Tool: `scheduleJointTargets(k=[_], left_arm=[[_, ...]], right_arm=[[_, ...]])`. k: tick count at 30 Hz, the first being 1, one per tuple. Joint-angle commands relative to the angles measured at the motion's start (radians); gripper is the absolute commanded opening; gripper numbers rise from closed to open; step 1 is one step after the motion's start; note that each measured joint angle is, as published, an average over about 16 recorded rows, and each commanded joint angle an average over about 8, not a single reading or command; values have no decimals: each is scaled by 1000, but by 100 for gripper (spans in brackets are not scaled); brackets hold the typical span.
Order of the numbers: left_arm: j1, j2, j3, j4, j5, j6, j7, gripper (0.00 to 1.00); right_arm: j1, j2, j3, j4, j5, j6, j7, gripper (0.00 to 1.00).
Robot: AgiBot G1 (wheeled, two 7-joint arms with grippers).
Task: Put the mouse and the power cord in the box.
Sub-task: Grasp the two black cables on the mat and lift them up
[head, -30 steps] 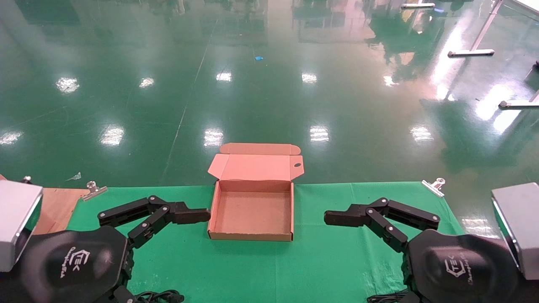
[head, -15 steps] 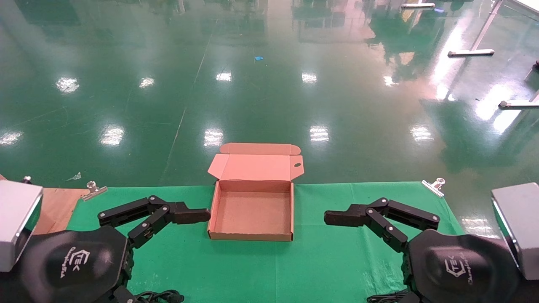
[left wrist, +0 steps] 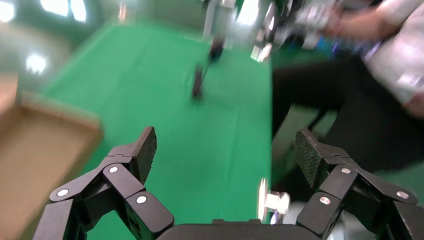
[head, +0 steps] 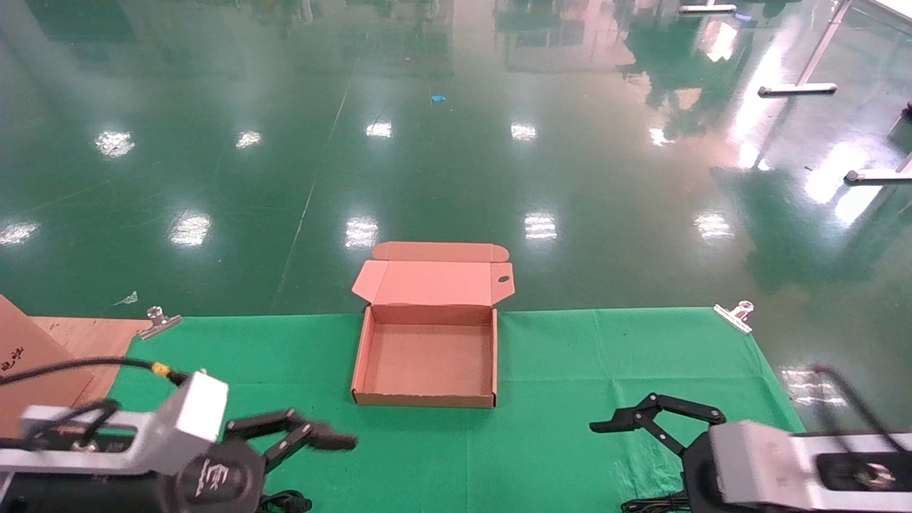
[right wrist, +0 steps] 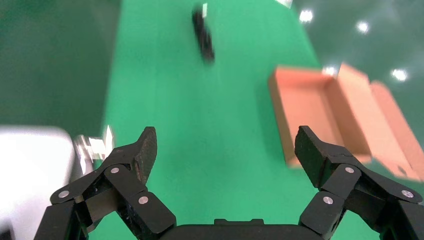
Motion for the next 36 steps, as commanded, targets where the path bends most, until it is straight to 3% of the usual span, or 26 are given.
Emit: scheduleJointTargets(k=[1,10,18,27,36], left_arm=[[-32,4,38,45,70,8,7,100],[-182,104,219,317,319,-4,121,100],[-287,226,320,611,514,-121,261,100],[-297,338,347,813,592,-370,353,100],[-297,390,347,910,596,-450,413,100]], right_arm=[[43,-21,-34,-36,-83,-6,-41,100],[187,-167,-198,-221,-444,66,-224,100],[238,-281,-304,-367,-663,193,-377,100],[254,-382,-332,-585,-714,314,-518,100],[289,-456,-313,-801,-683,380,-624,100]])
